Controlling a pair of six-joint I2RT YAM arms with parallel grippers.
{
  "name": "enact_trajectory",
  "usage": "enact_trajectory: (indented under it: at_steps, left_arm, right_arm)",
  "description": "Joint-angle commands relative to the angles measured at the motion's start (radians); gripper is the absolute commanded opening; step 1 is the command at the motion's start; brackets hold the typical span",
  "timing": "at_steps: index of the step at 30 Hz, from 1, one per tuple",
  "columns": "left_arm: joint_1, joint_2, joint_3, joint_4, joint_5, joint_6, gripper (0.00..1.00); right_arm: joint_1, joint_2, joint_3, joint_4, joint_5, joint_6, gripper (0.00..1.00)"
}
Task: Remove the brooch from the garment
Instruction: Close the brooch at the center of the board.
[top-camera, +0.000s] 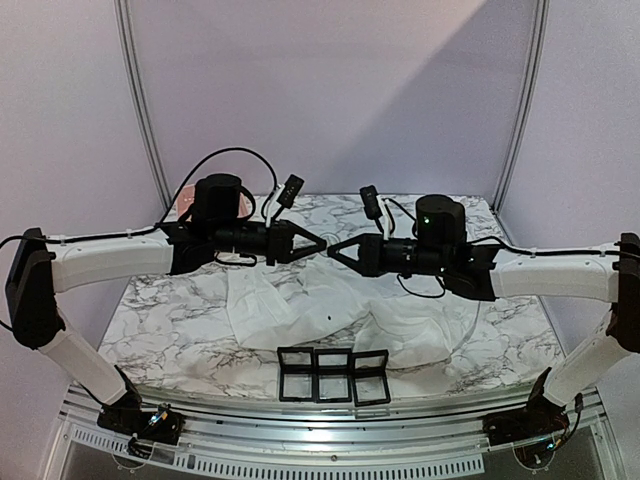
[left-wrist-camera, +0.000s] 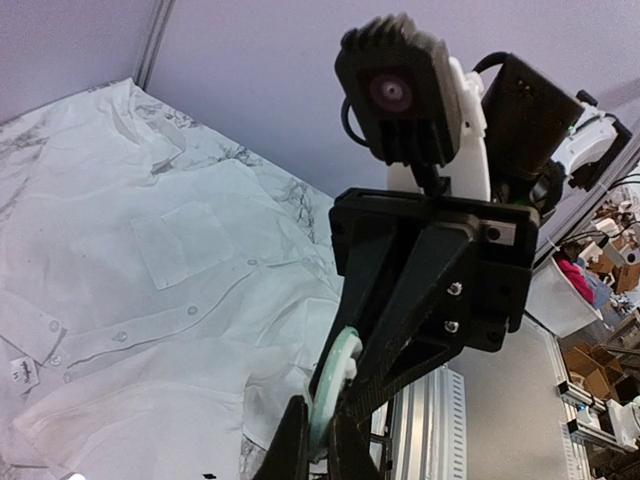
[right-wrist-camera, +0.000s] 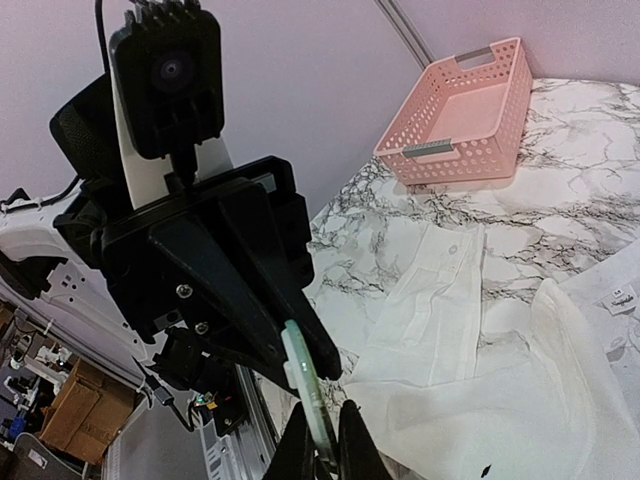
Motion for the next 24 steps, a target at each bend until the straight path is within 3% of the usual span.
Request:
enact_trajectory:
  at_steps: [1,24]
  left_arm:
    - [-0.030,-0.021,0.002,-0.029,0.072,0.017,0.00]
    - [-0.006,-0.006,0.004,-0.047,0.016,0.002,0.00]
  right_arm:
    - [-0.037,0.017,-0.030,-0.031,0.215,0.027,0.00]
    - [-0.043,0.001,-0.051,-0.069,0.322,0.080,0.00]
